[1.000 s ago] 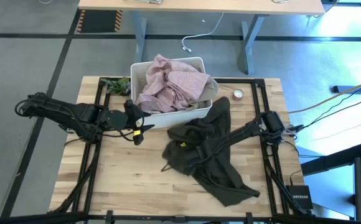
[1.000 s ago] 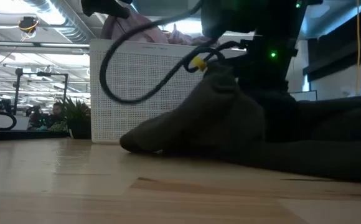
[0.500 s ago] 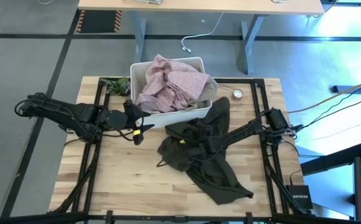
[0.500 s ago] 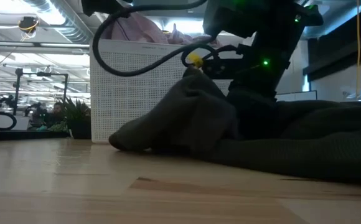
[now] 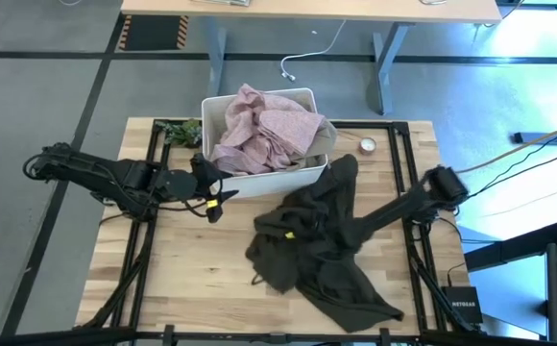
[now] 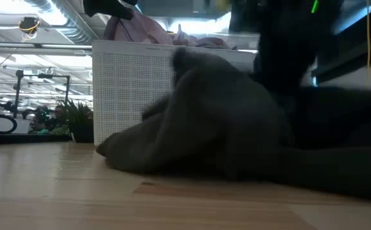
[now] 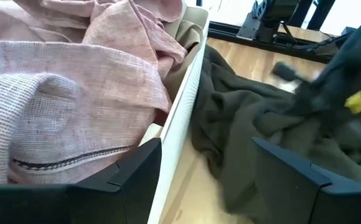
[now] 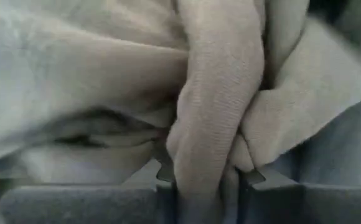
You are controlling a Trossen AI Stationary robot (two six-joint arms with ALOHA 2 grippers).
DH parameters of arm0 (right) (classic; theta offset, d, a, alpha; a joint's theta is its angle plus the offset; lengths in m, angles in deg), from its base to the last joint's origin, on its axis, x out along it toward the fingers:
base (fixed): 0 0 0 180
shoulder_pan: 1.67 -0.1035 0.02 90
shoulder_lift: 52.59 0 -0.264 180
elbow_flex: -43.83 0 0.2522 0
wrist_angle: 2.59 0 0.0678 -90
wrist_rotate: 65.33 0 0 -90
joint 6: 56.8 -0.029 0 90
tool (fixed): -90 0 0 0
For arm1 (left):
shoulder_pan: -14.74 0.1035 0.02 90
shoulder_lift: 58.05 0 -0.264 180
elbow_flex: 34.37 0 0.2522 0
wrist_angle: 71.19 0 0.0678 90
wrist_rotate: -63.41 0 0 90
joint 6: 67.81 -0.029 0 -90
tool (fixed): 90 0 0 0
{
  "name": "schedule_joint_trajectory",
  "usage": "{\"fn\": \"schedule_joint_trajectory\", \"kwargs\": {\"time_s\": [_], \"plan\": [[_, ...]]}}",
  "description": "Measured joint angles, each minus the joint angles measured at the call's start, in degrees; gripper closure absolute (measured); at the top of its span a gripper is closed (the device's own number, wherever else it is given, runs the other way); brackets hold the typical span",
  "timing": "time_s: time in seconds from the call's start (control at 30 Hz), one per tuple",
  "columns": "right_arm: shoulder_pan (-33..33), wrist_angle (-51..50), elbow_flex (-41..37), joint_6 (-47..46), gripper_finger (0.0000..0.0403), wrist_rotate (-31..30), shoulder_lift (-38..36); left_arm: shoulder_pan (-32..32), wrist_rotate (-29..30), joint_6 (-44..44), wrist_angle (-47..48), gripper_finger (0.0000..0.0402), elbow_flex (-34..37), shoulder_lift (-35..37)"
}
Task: Sort clothes
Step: Put the brown jacket into the white laundry bin
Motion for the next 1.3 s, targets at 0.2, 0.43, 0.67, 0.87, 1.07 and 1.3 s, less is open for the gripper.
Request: {"fn": "schedule_joint_trajectory", "kwargs": {"time_s": [0.2,0.43,0.67,0.87,1.07,1.3], "plan": [[-3.34,-0.09,0.53,0.03,0.0333,-8.76,-9.92,0.00,1.09,-0.12,-0.18,0.0169,0.00,0.00],[-4.81,-0.13,9.58,10.46,0.0333,-21.33,-17.13,0.02,4.64,-0.14,-0.16,0.0169,0.00,0.00],[0.57,8.26,29.08,37.56,0.0333,-28.83,-17.72,0.00,4.61,1.69,-0.14,0.0169,0.00,0.00],[12.48,32.25,44.07,58.92,0.0333,-21.86,-17.41,0.00,4.61,2.66,-0.08,0.0169,0.00,0.00],[23.39,36.78,47.67,50.23,0.0333,-7.66,-17.00,0.00,4.61,2.14,-0.15,0.0169,0.00,0.00],[29.98,19.82,42.84,37.43,0.0324,-7.32,-10.98,0.00,4.61,0.95,-0.21,0.0169,0.00,0.00]]}}
